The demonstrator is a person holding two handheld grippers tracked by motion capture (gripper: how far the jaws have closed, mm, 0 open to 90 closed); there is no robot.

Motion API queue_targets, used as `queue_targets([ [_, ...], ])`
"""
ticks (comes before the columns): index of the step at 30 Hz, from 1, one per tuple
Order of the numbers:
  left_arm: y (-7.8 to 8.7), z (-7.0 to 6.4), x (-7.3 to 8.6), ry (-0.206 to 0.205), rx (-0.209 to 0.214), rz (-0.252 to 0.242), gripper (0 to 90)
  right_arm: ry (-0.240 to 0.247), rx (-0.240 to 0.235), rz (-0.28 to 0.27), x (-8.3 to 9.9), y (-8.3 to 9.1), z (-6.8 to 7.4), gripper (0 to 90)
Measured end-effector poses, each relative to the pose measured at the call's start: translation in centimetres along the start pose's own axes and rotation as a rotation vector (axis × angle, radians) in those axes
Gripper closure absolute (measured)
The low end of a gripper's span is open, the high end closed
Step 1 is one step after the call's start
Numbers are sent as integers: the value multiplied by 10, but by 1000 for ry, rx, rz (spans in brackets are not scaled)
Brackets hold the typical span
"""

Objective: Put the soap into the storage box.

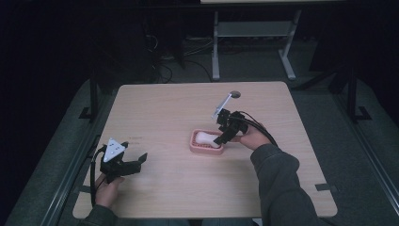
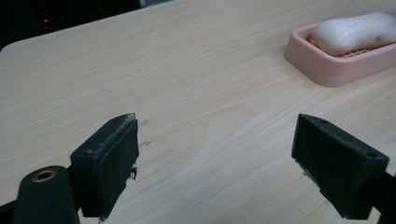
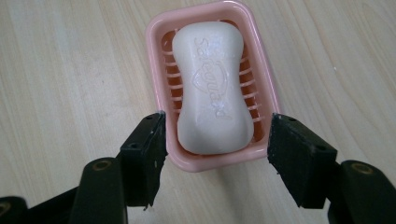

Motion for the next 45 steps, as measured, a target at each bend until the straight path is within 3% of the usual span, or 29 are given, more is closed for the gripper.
queue_targets([
  [7, 0, 0, 0, -1, 1, 1, 141, 1, 5, 7, 7, 4, 2, 358],
  [18, 0, 0, 1, -1, 1, 3, 141, -36, 11, 5, 21, 13, 2, 334],
  [29, 0, -1, 1, -3, 0, 4, 141, -36, 19, 6, 23, 20, 5, 318],
  [45, -1, -3, 1, -5, 5, 6, 141, -65, 27, -37, 37, 29, 6, 305],
])
Point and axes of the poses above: each handheld gripper's, and its own axes: y roughly backward along the jaws, x roughly out of its underside, z roughly to its left, the point moved 8 cm from there along -y, roughly forward along the jaws, and after that the axes turned 12 degrees about -z, right-handed, at the moved point
